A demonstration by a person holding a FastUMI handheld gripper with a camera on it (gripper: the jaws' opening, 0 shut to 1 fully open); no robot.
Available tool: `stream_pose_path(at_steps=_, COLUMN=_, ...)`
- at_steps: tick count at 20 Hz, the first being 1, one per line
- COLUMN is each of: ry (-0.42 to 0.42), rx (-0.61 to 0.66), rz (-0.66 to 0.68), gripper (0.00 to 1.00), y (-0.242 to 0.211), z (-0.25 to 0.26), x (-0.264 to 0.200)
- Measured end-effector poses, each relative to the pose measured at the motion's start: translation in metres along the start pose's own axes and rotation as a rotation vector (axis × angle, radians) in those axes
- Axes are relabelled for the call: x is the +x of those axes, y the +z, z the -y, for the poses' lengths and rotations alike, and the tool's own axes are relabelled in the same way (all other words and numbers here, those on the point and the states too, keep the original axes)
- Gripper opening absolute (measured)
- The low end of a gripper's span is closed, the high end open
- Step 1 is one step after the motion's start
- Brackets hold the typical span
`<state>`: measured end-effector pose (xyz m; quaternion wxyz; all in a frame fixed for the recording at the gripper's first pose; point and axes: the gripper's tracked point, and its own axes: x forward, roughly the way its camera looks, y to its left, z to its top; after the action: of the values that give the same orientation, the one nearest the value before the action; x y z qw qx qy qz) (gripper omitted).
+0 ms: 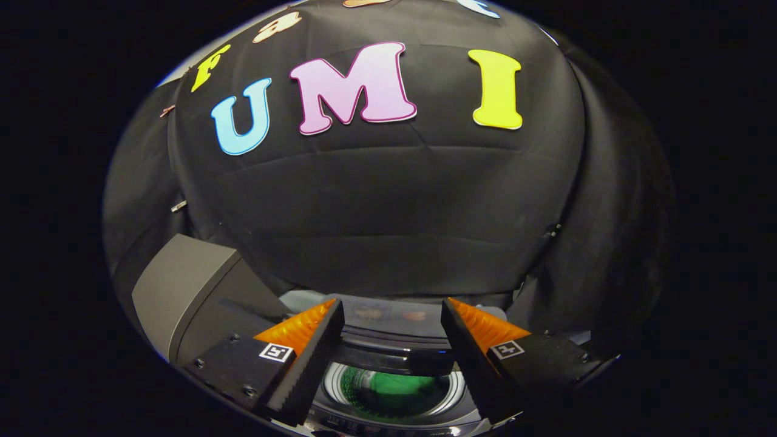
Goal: Put the clothes into the washing machine and then close the washing machine lid.
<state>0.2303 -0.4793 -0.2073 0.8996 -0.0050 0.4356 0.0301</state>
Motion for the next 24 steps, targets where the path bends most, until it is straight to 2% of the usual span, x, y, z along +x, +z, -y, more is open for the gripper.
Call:
stream_pose_path(at_steps=2, ry=0.022, rx=-0.014, rz=-0.048, gripper=1.0, y=-0.016, z=-0.007, x=-0.003)
stream_pose_path(at_steps=5, ry=-0.005, rx=-0.098, rz=-0.115, gripper=0.99, y=-0.056, z=0.0, x=-0.007)
stream_pose_path(at_steps=8, ry=0.003, rx=-0.094, rz=-0.126, gripper=0.99, y=-0.069, z=-0.005, x=-0.001)
stream_pose_path(at_steps=16, ry=0.003, rx=-0.067, rz=0.011, gripper=0.99, y=-0.025, z=-0.018, x=-0.009)
stream_pose_path(at_steps=24, ry=0.046, rx=-0.104, rz=0.252, gripper=0.99, y=0.061, z=-0.069, x=-0.038)
